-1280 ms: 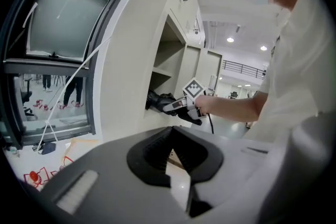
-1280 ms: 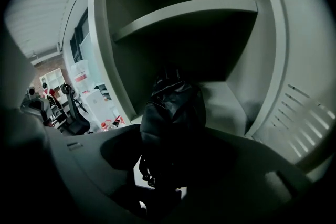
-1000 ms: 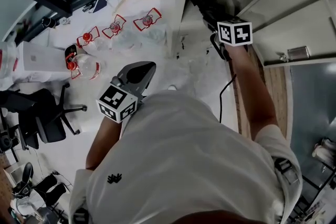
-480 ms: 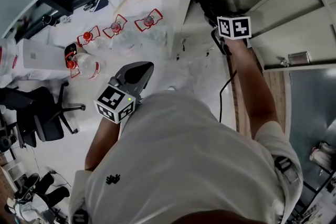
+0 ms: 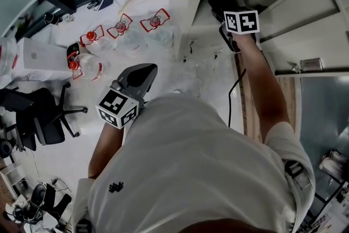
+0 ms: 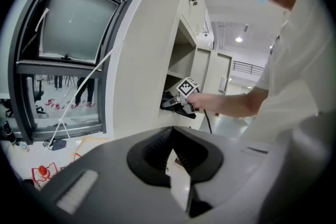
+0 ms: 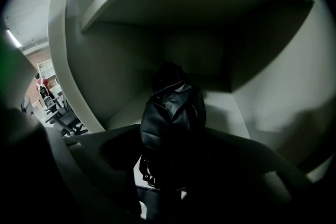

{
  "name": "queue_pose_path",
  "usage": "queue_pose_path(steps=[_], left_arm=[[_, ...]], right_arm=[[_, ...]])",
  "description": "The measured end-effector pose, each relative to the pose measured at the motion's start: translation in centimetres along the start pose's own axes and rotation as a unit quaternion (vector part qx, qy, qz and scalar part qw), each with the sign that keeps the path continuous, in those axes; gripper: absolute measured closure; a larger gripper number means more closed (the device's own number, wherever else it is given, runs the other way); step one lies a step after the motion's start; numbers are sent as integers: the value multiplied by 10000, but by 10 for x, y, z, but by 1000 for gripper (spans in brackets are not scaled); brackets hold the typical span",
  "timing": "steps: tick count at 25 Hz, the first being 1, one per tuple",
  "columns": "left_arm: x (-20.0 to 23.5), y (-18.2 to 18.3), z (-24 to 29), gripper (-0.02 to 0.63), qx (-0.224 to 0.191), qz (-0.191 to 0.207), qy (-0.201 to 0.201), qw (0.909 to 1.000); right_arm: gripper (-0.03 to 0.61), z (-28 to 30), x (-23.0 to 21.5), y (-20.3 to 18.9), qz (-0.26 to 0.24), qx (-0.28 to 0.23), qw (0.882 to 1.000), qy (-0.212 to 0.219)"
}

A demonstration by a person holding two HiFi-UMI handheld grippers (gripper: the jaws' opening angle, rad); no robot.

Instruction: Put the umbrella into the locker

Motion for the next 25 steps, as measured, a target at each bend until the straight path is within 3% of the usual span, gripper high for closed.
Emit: queue_pose_path(steps=[25], left_arm=[[6,-11,-12,558,18,-173,269,9995]], right_arm=[[336,29,-17,38,-9,-51,9997,-234]])
Point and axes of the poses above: the fingertips, and each gripper's own axes: z forward along the fingers, x to its left, y out of its top, the point moved 2 cm from there along -z, backward along the fingers, and after that the axes turned 11 degrees about x, right-handed, at the moved point
